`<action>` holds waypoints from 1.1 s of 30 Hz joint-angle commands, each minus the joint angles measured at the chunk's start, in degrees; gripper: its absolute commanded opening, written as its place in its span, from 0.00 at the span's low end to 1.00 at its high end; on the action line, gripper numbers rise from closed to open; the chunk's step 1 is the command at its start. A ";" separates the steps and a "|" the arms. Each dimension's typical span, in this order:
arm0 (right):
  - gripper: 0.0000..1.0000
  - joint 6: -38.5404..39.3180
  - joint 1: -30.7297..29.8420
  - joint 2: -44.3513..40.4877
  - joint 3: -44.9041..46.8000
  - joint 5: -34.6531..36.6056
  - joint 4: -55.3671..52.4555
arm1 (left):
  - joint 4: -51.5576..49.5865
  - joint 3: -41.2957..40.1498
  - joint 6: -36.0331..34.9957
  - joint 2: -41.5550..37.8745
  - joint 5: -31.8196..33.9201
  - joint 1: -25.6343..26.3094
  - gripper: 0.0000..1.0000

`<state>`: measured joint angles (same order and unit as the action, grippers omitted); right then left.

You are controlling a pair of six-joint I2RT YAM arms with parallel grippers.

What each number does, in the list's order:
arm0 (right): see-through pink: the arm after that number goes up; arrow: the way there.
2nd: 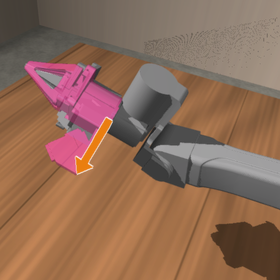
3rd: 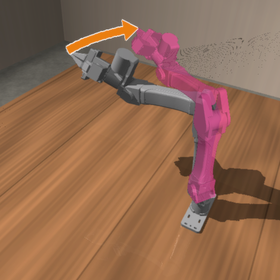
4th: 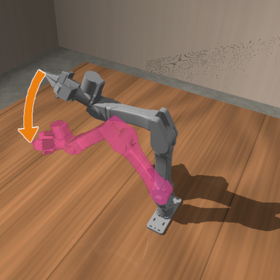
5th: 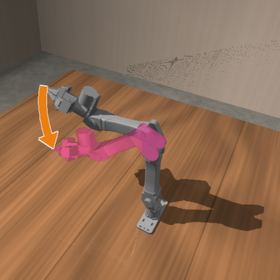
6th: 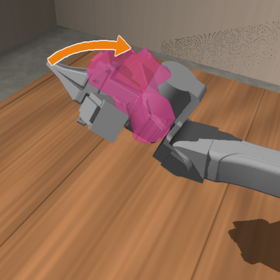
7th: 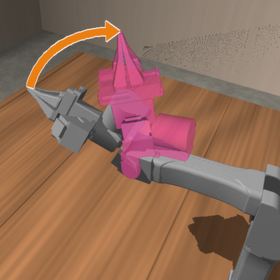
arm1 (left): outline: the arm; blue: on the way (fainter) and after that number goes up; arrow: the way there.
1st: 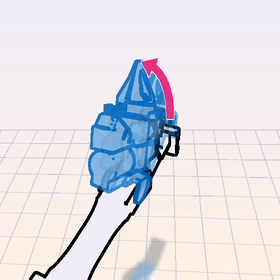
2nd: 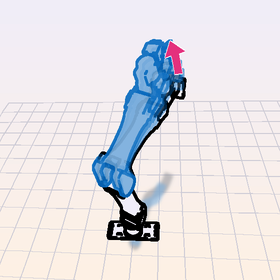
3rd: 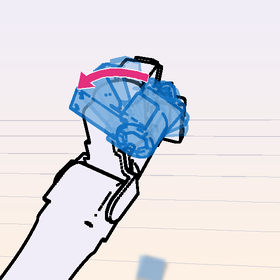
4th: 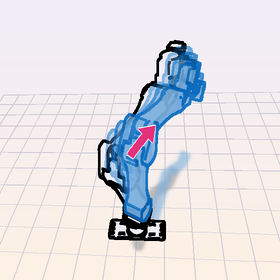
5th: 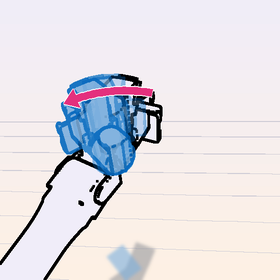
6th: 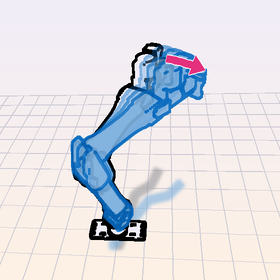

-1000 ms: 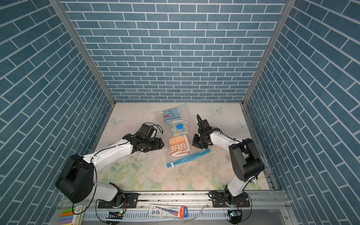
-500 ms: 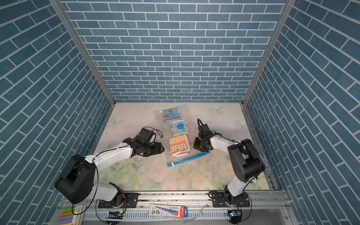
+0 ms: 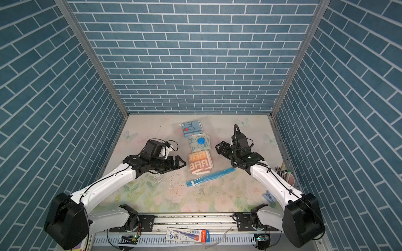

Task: Place the folded towel into the vacuum bag
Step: Adjust the vacuum bag at the center of the board.

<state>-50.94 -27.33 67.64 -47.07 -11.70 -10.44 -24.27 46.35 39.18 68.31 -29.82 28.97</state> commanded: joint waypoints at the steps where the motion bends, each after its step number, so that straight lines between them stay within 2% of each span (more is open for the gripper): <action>1: 0.72 -5.20 -0.48 -2.74 3.42 -3.42 5.50 | 0.19 -0.73 1.47 -1.57 -4.54 -0.74 1.00; 6: 0.70 -4.19 -6.92 -7.49 10.18 -3.64 8.49 | 9.62 -9.80 6.59 -3.08 -8.18 -0.68 0.97; 10: 0.70 -8.14 -12.87 -11.61 17.03 3.95 11.63 | 6.93 -12.31 5.31 -6.00 -5.77 -0.82 0.95; 15: 0.69 -14.42 -16.82 -13.78 22.45 11.44 14.80 | 8.02 -18.31 10.55 -14.06 -2.96 -0.83 0.93; 17: 0.69 -15.80 -17.81 -13.15 22.08 13.05 12.39 | 10.00 -21.91 14.91 -16.73 -2.52 -0.87 0.93; 21: 0.68 -19.07 -19.05 -12.28 22.43 13.61 12.17 | 21.88 -30.76 28.32 -20.98 -2.96 -0.85 0.91; 22: 0.68 -19.75 -19.13 -12.31 22.39 13.32 12.23 | 23.02 -31.68 29.76 -21.66 -2.81 -0.84 0.91; 27: 0.69 -21.09 -19.57 -13.78 23.60 13.44 11.74 | 17.22 -30.53 27.65 -23.62 -1.22 -0.80 0.91; 33: 0.69 -23.96 -19.69 -16.36 26.84 14.22 12.39 | 17.15 -30.73 26.76 -20.27 -2.72 -0.84 0.91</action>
<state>-70.81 -46.63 52.86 -21.15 0.49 2.09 -7.25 14.79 66.35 46.81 -32.36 28.40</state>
